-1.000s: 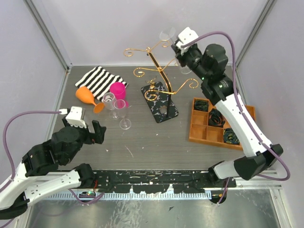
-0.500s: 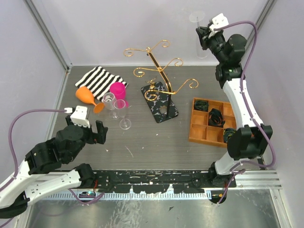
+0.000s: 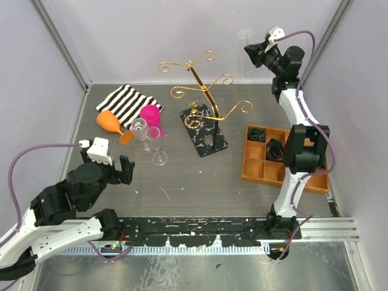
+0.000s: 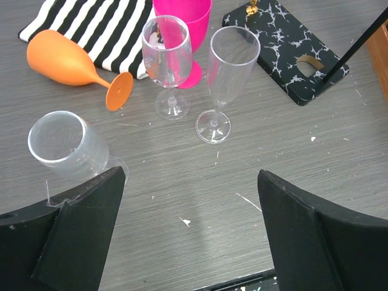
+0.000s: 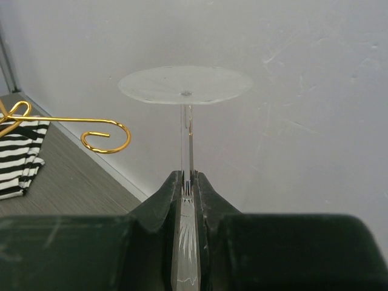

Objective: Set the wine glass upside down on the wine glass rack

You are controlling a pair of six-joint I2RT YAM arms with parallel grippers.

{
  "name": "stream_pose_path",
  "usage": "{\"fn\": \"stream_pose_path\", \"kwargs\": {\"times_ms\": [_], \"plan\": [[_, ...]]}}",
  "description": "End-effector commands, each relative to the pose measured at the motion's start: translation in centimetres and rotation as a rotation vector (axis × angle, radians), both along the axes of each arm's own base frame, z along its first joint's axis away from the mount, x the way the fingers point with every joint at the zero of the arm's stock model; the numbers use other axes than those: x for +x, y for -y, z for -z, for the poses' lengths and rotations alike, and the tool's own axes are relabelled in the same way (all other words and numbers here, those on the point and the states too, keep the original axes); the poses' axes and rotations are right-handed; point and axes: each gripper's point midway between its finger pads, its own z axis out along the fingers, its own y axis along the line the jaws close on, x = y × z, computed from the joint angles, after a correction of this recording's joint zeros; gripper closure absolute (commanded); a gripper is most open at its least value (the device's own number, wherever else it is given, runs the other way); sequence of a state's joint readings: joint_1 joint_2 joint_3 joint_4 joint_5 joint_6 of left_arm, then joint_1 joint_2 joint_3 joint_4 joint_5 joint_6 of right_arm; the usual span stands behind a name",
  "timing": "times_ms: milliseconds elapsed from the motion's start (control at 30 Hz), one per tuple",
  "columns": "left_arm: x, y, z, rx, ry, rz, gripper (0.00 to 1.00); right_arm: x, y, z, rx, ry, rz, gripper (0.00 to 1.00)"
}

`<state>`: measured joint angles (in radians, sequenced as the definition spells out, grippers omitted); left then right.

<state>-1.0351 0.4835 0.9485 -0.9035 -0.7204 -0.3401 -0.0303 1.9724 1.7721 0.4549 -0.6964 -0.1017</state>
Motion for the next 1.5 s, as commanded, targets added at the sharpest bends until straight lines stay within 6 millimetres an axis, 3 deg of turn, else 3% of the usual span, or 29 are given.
{"fn": "stream_pose_path", "kwargs": {"times_ms": [0,200,467,767,1233,1300,1467], "plan": [[0.2,-0.5,-0.6,-0.02,0.034,-0.027,0.02,-0.8,-1.2,-3.7,0.003,0.148,-0.09,0.99],[0.0,-0.7,-0.7,-0.024,0.01,-0.034,0.02,0.4,-1.8,-0.4,0.035,0.11,-0.157,1.0],[0.2,-0.9,0.1,-0.003,-0.008,-0.063,0.02,-0.6,-3.8,1.3,0.123,0.164,-0.343,1.0],[0.5,-1.0,0.4,0.037,-0.015,-0.09,0.02,0.8,-4.3,4.2,0.151,0.131,-0.396,1.0],[0.7,-1.2,0.5,0.039,-0.008,-0.106,0.02,-0.2,-7.7,5.0,0.151,0.132,-0.527,1.0],[0.7,-1.1,0.5,0.041,-0.008,-0.098,0.02,0.0,-8.3,6.2,0.157,0.111,-0.541,1.0],[0.8,-0.8,0.6,0.047,-0.008,-0.09,0.02,-0.6,-9.5,6.4,0.176,0.113,-0.581,1.0]]}}
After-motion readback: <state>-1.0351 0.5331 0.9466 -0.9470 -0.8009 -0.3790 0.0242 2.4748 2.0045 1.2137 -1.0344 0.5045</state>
